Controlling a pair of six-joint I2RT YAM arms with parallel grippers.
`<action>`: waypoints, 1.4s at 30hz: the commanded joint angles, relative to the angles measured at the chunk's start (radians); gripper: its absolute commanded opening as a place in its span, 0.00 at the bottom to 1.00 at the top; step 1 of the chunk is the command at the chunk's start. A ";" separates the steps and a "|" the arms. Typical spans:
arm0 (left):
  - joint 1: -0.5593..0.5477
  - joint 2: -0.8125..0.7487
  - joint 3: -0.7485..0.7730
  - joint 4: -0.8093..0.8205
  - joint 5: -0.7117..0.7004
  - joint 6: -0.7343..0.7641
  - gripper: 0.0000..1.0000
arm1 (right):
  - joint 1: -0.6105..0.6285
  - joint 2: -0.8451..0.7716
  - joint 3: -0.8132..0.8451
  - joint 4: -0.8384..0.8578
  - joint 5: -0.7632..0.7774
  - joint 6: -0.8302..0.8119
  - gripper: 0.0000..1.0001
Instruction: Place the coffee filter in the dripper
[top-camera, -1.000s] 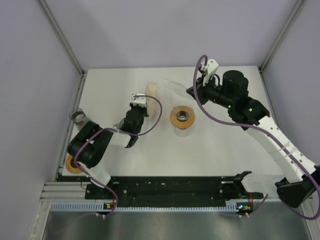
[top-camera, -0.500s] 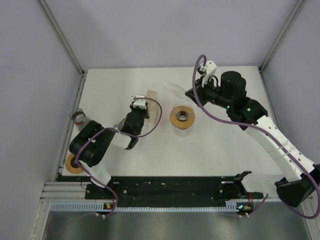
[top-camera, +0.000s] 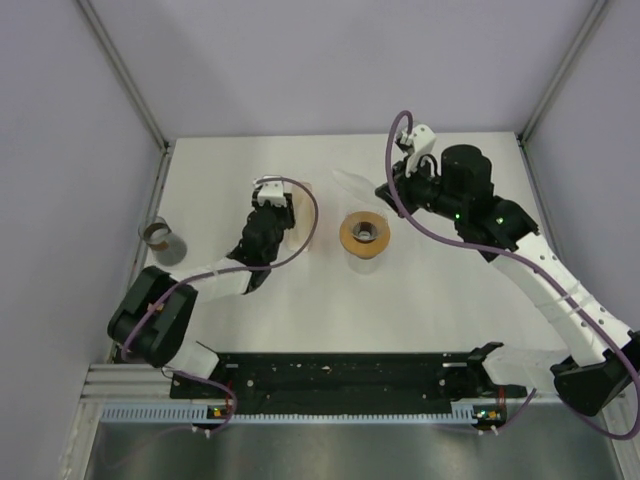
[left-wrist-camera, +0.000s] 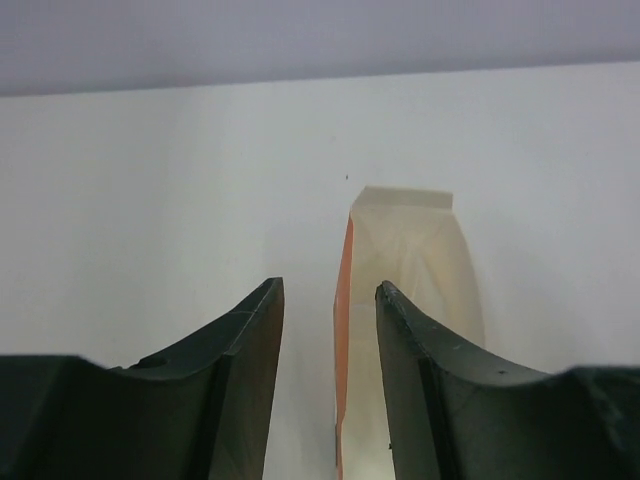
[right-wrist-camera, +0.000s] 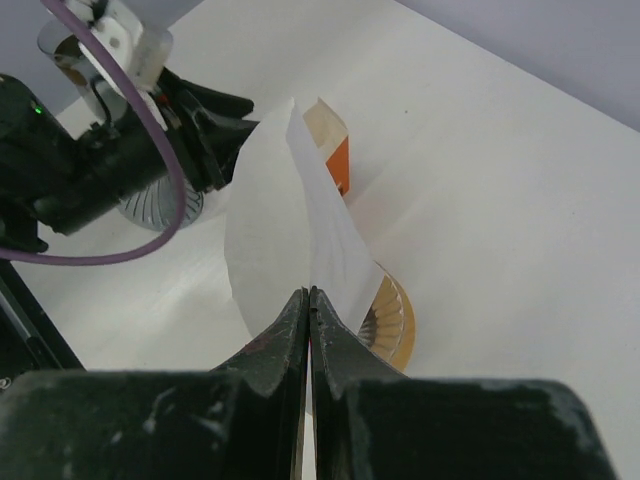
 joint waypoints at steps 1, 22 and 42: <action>0.001 -0.148 0.109 -0.286 0.053 -0.006 0.49 | -0.001 0.007 0.064 -0.061 0.049 0.057 0.00; 0.004 -0.173 0.707 -1.166 0.618 -0.067 0.72 | -0.050 0.118 0.104 -0.149 -0.055 0.168 0.00; -0.001 -0.049 0.802 -1.203 0.730 -0.126 0.74 | -0.151 0.165 -0.053 -0.017 -0.179 0.197 0.00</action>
